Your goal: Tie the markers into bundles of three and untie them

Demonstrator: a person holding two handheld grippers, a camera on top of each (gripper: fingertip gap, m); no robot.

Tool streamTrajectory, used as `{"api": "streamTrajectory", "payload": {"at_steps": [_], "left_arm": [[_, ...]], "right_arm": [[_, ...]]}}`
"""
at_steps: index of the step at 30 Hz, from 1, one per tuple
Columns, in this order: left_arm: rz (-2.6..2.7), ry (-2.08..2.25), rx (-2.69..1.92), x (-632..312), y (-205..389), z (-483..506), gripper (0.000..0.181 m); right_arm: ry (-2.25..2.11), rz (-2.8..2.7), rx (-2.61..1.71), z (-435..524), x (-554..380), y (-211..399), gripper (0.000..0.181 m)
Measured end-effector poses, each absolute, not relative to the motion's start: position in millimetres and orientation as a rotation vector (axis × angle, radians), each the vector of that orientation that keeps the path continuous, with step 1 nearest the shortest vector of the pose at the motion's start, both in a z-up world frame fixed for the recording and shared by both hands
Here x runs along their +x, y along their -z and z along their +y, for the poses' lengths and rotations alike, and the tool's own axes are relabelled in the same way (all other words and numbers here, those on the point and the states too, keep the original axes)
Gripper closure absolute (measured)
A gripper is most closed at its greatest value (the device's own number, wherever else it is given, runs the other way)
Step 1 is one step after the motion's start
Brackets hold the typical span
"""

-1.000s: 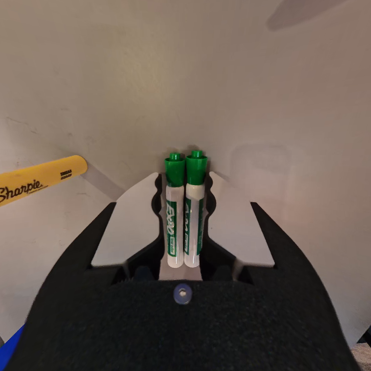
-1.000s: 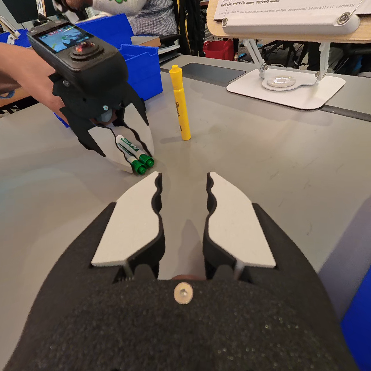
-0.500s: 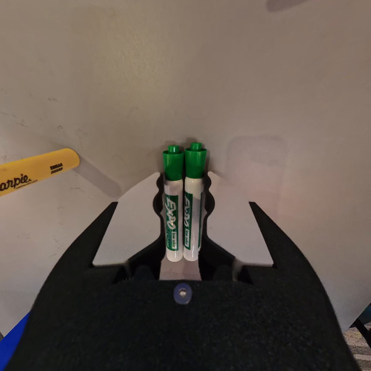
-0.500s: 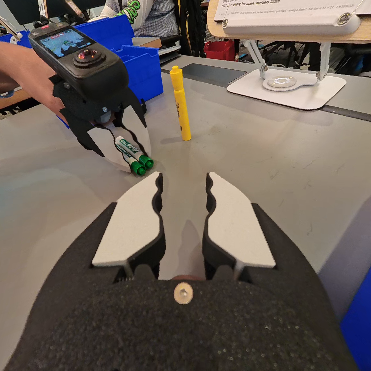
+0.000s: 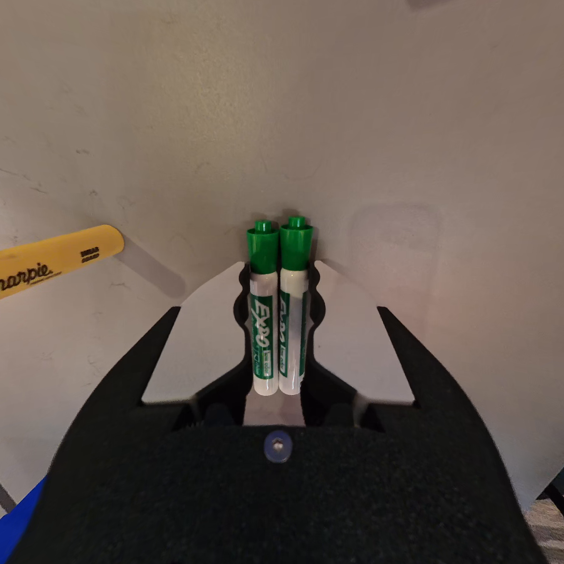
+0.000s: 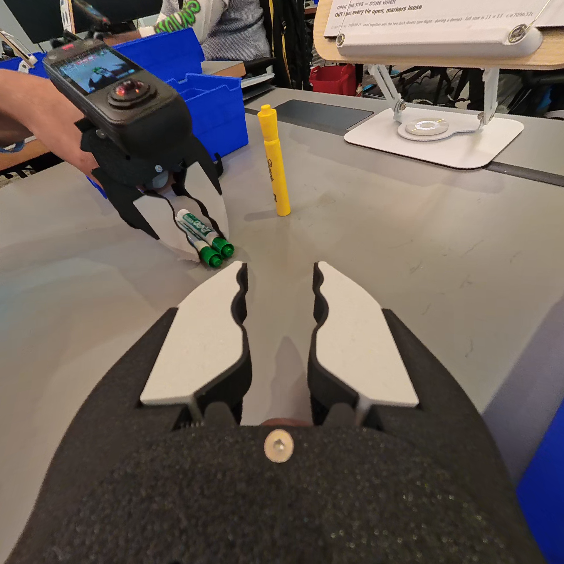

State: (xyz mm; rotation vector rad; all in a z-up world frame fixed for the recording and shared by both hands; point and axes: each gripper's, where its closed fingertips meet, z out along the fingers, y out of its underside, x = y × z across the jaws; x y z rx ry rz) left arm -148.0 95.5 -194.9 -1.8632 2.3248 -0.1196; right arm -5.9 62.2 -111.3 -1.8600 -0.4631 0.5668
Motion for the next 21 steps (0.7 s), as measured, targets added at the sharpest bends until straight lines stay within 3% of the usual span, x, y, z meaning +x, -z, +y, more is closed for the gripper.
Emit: {"api": "streamTrajectory", "payload": {"at_steps": [11, 21], "left_arm": [[2.3, 0.15, -1.862, -149, 185, 97, 0.151], [2.32, 0.145, -1.907, -153, 197, 97, 0.145]], "right_arm": [[-0.567, -0.47, -1.861, 62, -8, 112, 0.141], [-0.569, -0.468, -1.86, 61, -8, 111, 0.141]]}}
